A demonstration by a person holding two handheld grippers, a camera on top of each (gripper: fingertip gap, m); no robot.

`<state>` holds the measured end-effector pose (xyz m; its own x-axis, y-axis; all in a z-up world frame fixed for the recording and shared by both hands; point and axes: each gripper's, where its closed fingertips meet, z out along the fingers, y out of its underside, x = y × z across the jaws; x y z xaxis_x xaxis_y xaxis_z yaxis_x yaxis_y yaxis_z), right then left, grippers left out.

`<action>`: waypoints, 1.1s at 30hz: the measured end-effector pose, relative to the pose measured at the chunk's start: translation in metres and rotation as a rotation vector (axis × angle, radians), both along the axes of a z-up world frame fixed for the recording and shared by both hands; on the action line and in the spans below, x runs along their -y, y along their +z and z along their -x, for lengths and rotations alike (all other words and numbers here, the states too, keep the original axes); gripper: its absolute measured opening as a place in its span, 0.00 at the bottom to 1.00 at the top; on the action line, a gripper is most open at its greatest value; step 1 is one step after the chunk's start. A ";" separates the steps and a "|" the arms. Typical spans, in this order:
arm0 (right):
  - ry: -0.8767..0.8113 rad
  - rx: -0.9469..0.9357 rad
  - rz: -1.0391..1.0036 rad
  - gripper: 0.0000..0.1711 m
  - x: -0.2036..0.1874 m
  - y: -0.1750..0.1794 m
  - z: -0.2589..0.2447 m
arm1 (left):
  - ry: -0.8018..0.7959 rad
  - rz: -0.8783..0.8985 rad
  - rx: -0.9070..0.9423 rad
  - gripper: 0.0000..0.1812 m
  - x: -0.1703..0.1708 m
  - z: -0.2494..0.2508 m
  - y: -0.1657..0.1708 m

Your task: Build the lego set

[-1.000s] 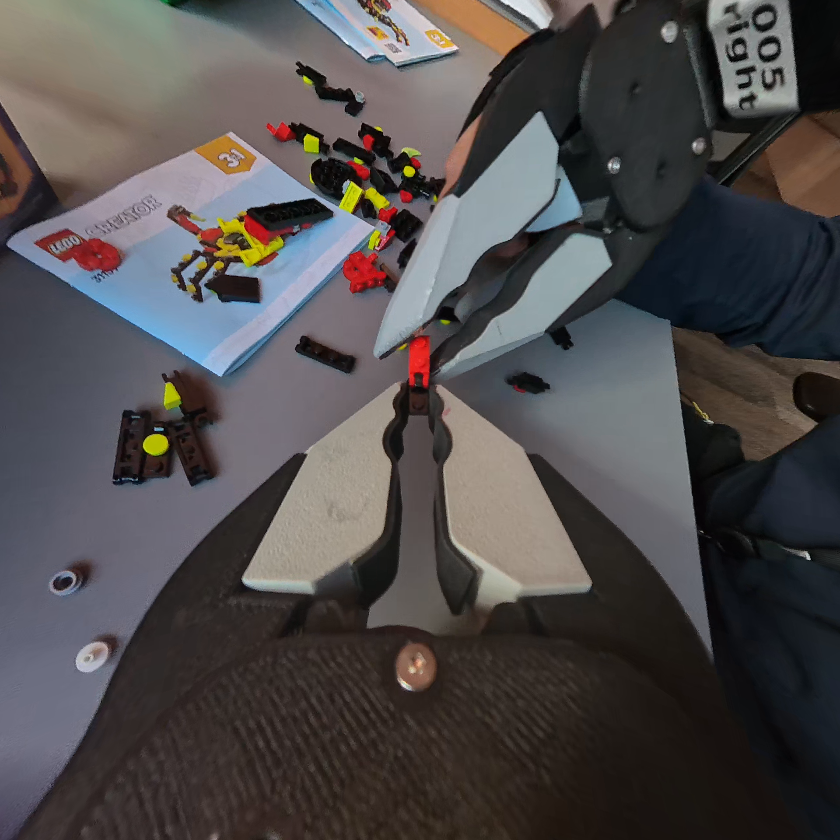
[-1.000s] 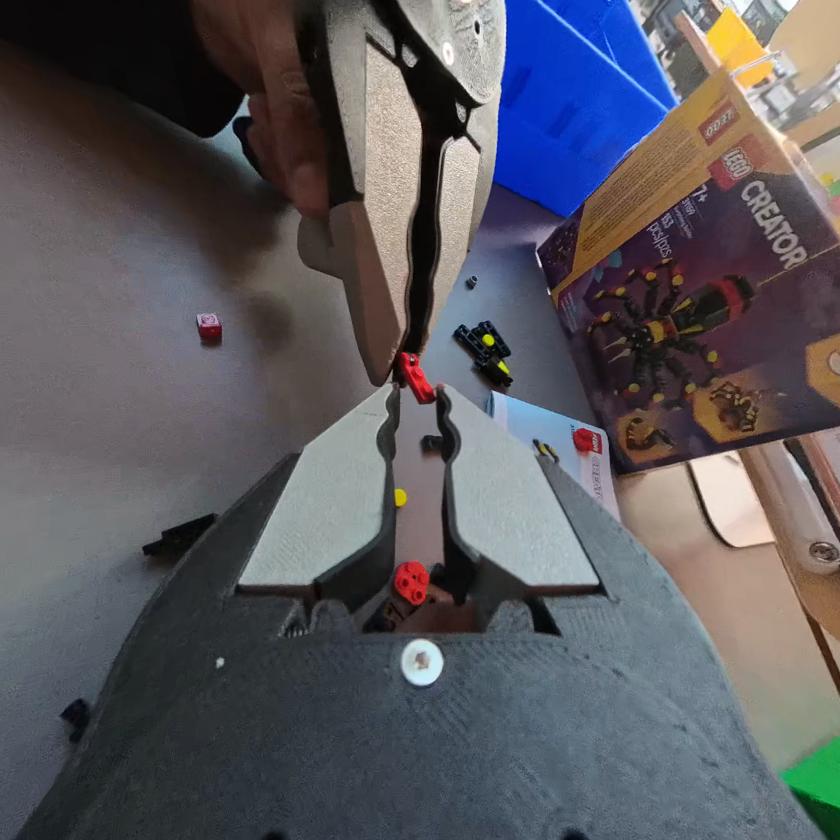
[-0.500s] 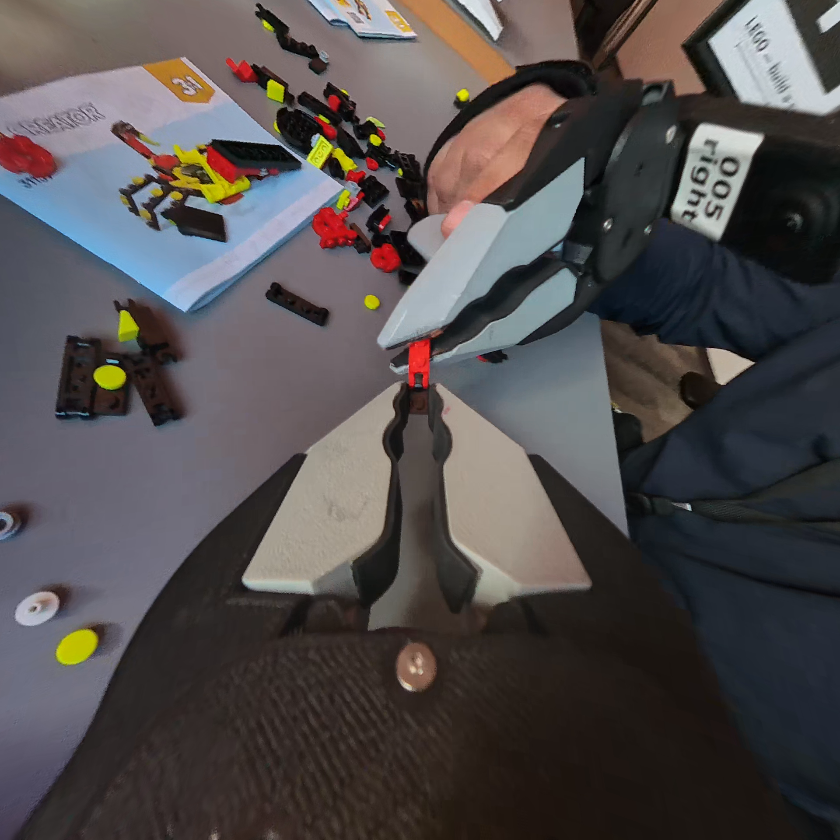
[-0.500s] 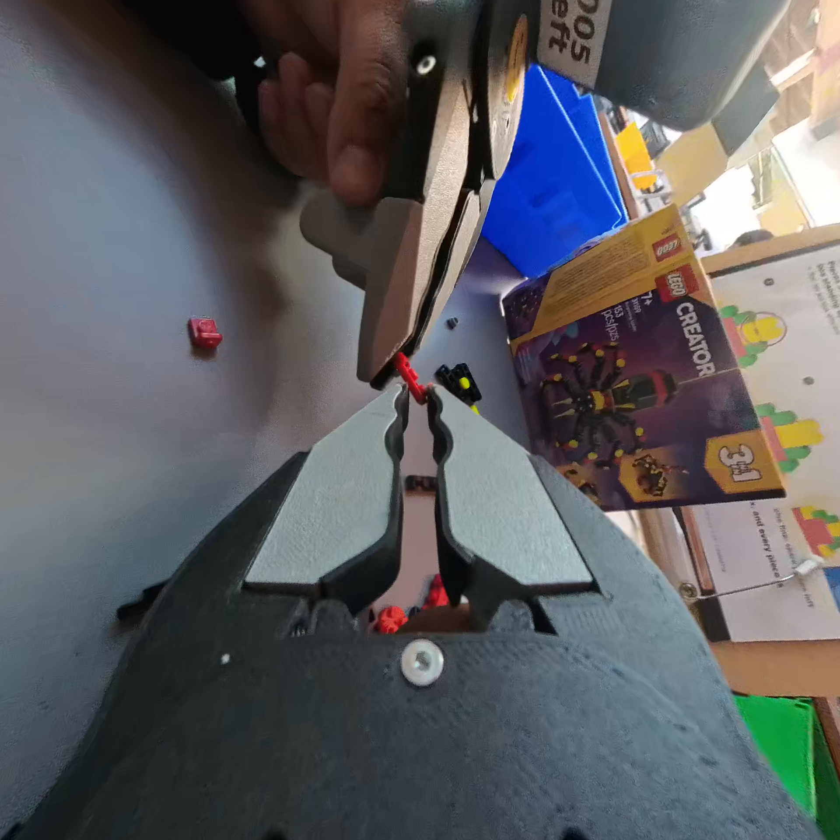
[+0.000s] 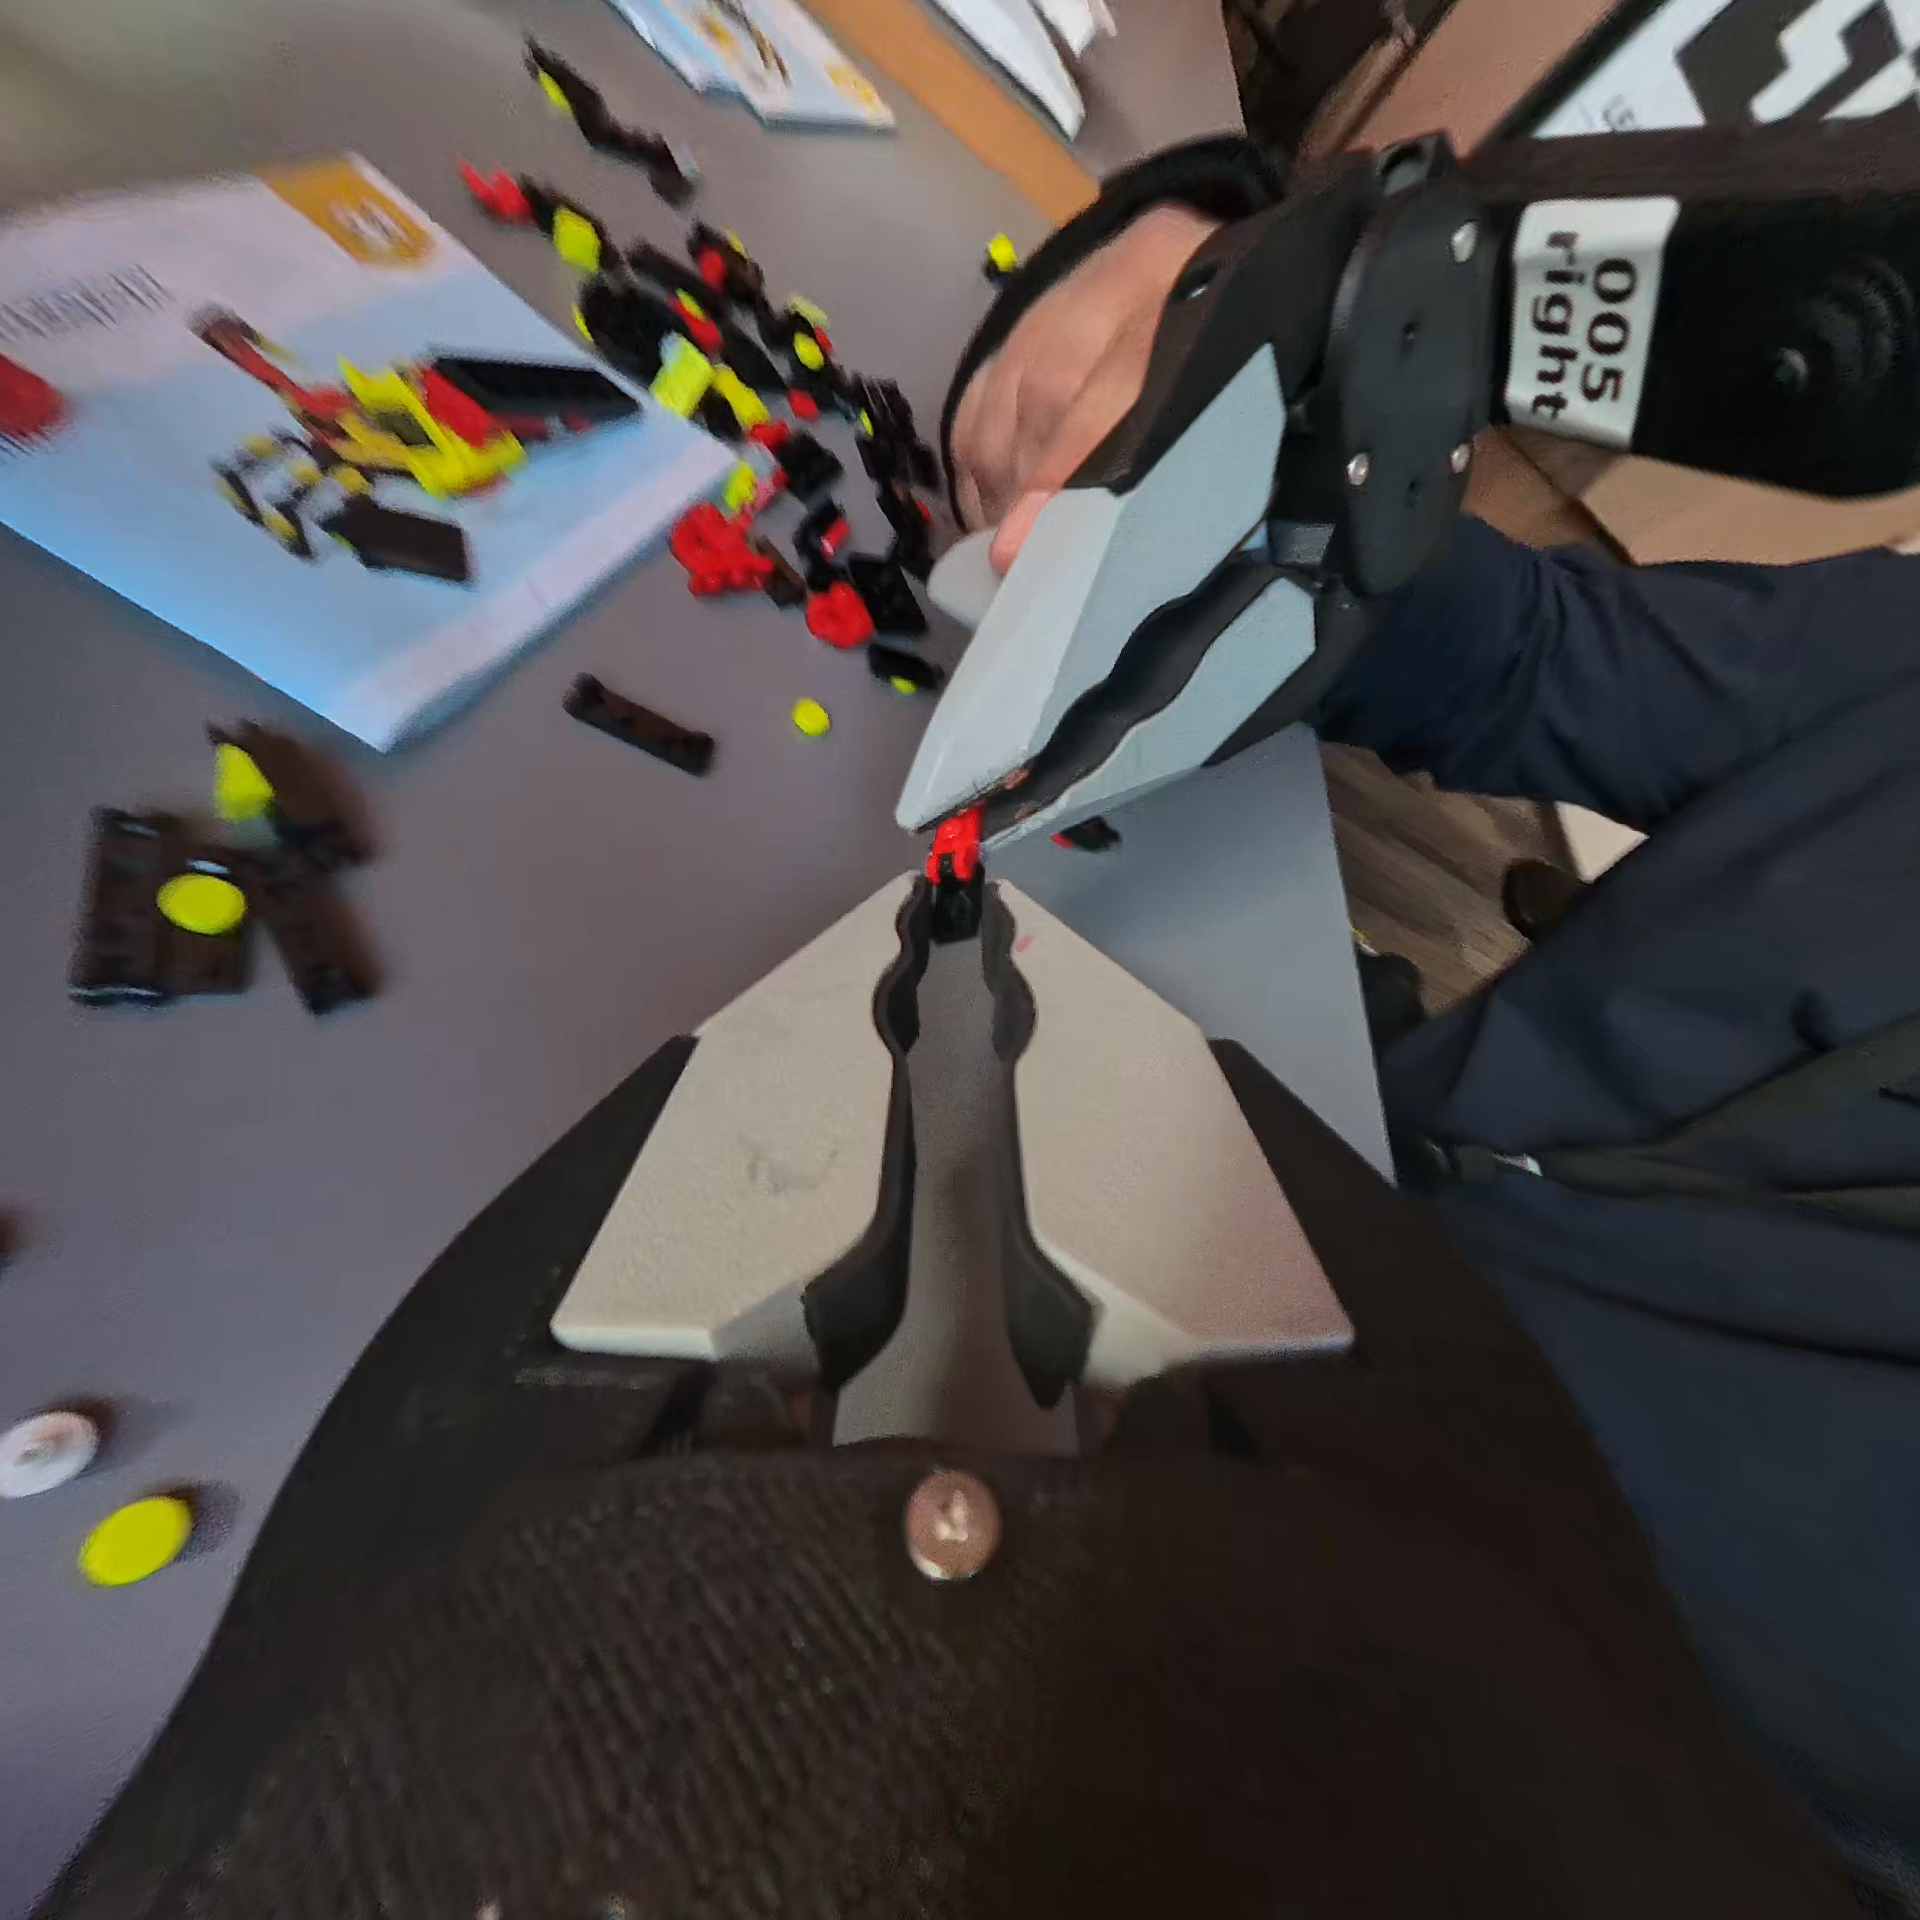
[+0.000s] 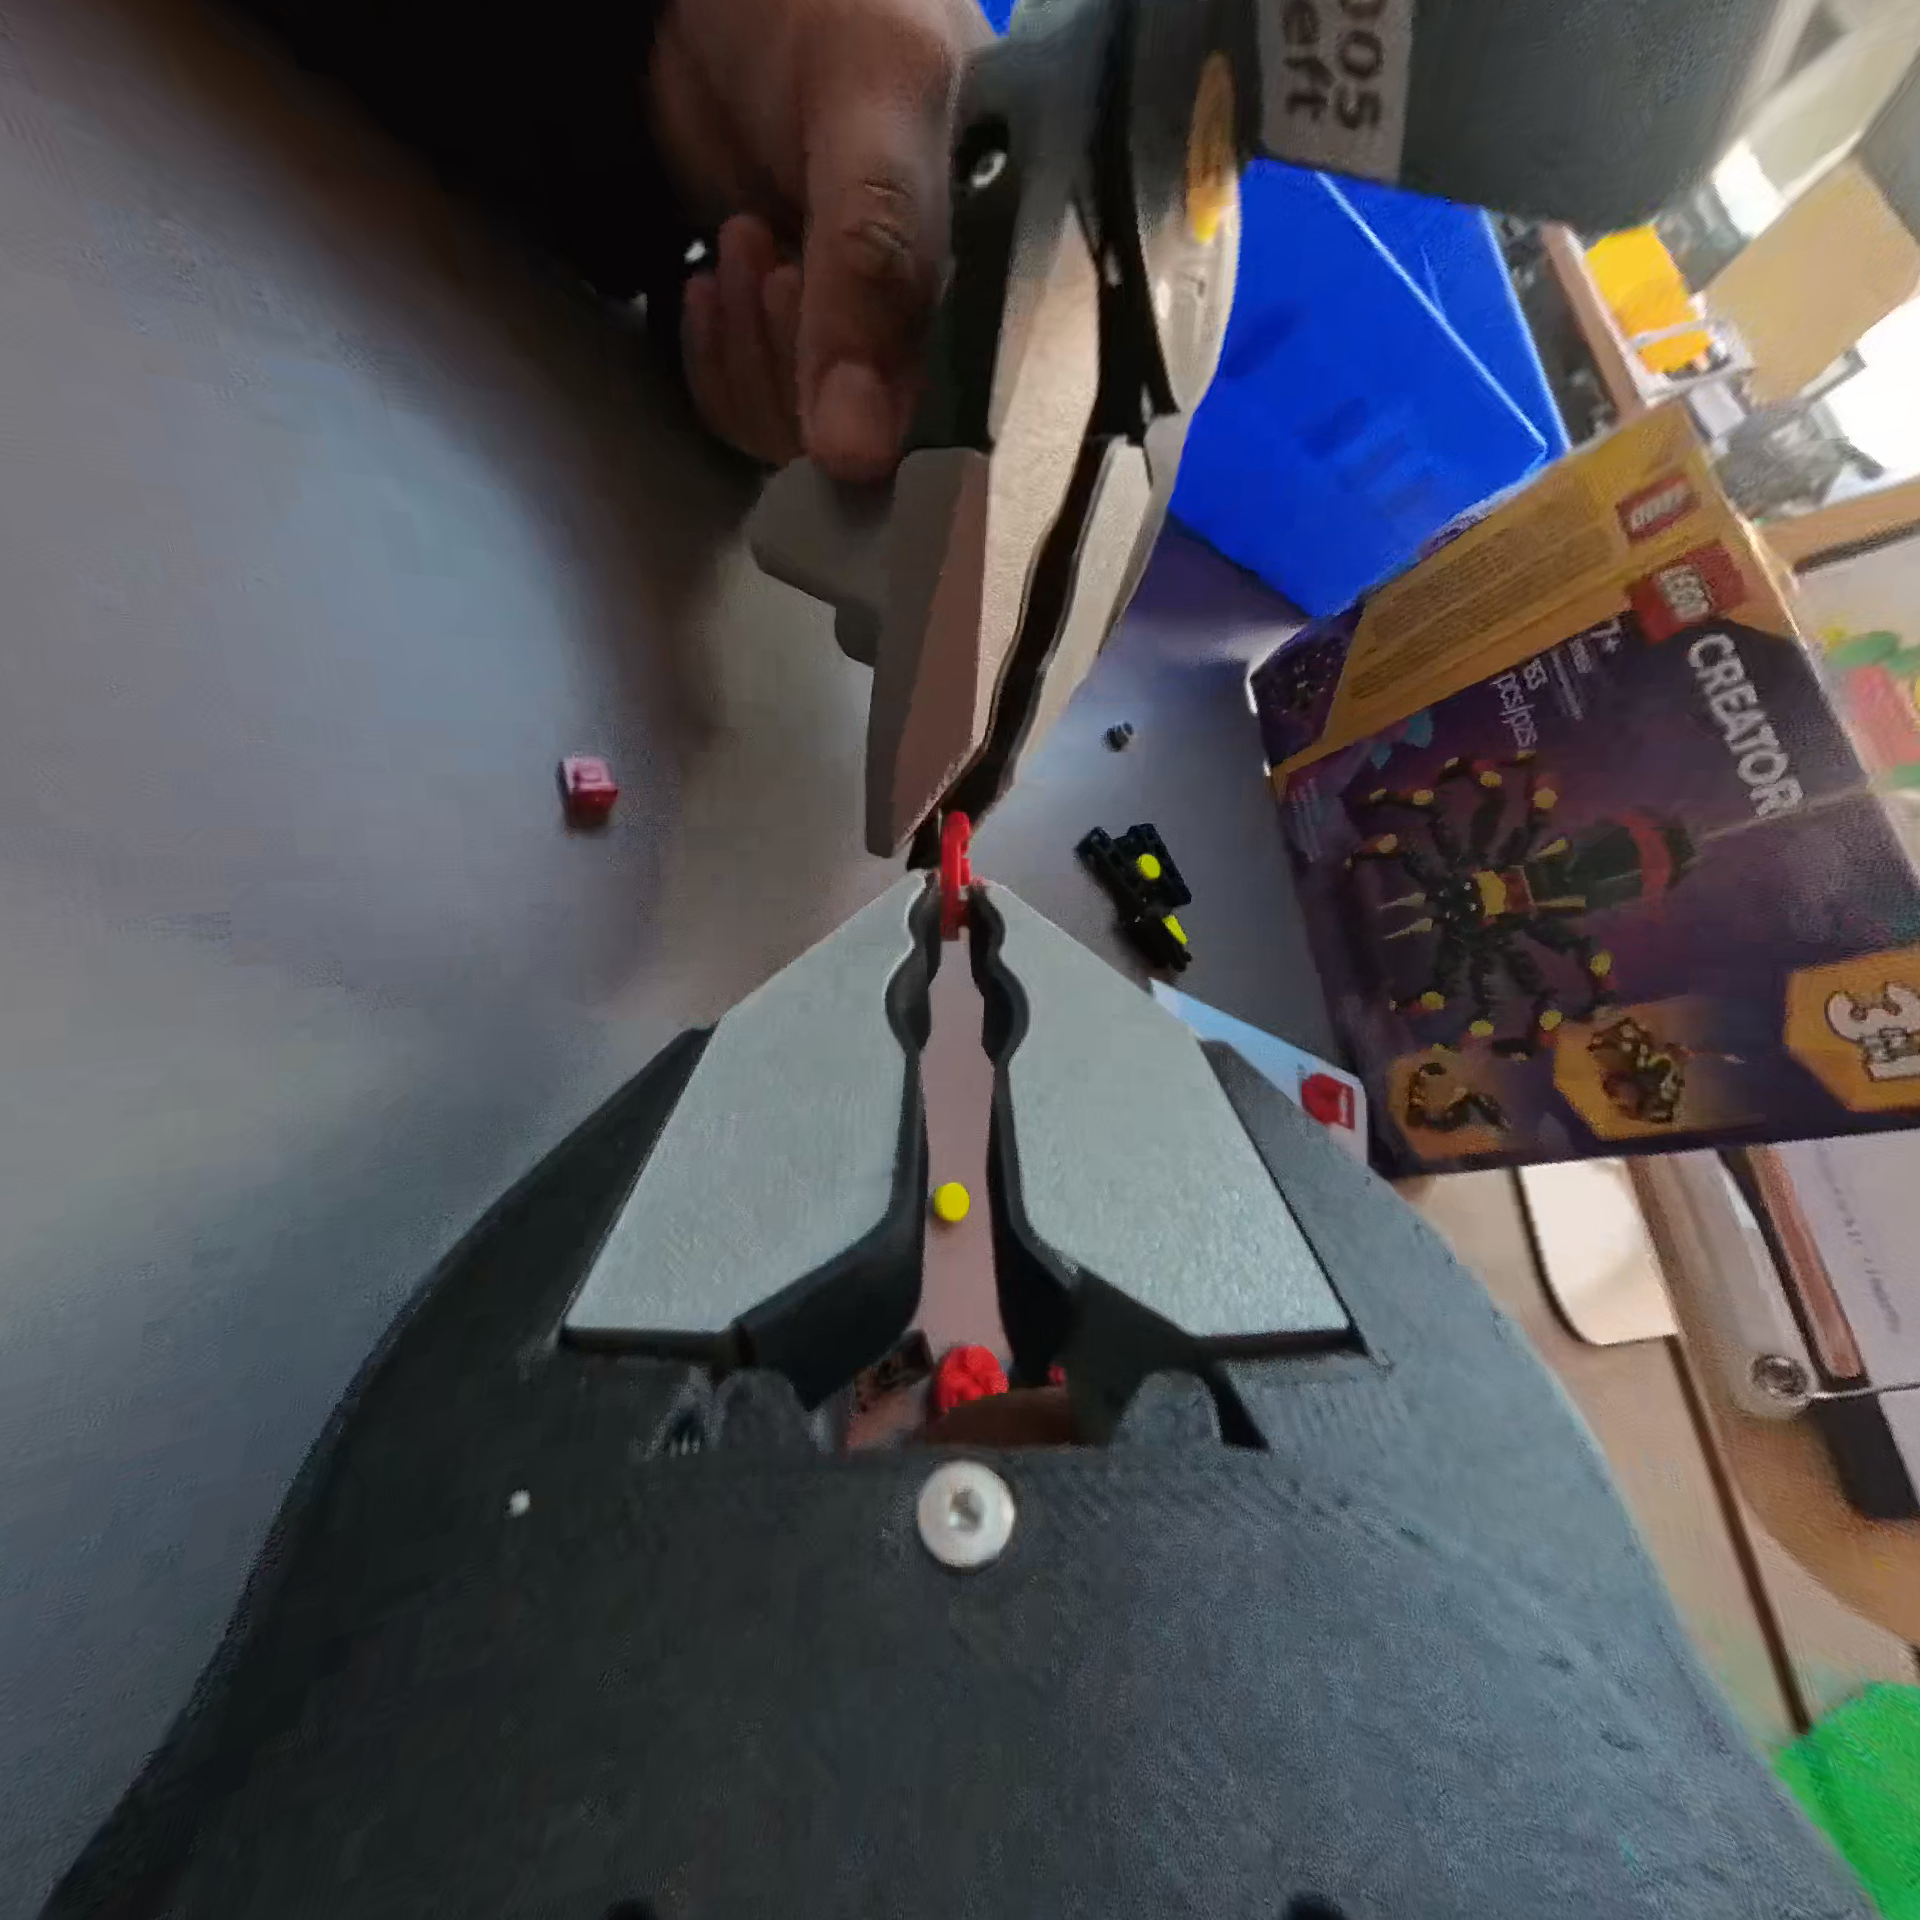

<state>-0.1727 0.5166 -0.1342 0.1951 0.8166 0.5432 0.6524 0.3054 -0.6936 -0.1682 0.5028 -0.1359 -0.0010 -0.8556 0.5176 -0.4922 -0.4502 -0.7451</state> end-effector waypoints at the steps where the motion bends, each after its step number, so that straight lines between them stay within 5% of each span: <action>1: -0.037 -0.039 0.049 0.01 -0.006 0.003 -0.003 | 0.035 -0.049 0.017 0.03 -0.008 0.000 0.004; 6: -0.178 -0.125 0.266 0.01 -0.026 -0.004 -0.019 | 0.175 -0.520 -0.032 0.12 -0.044 0.007 0.010; 10: -0.196 -0.155 0.315 0.01 -0.028 -0.002 -0.020 | 0.182 -0.708 -0.039 0.12 -0.044 0.002 0.013; 27: -0.122 -0.152 0.380 0.01 -0.015 -0.006 -0.012 | 0.078 -0.789 -0.057 0.02 -0.027 -0.006 0.001; 33: -0.066 -0.180 0.365 0.02 -0.009 -0.002 -0.010 | 0.043 -0.686 0.048 0.01 -0.015 -0.008 0.011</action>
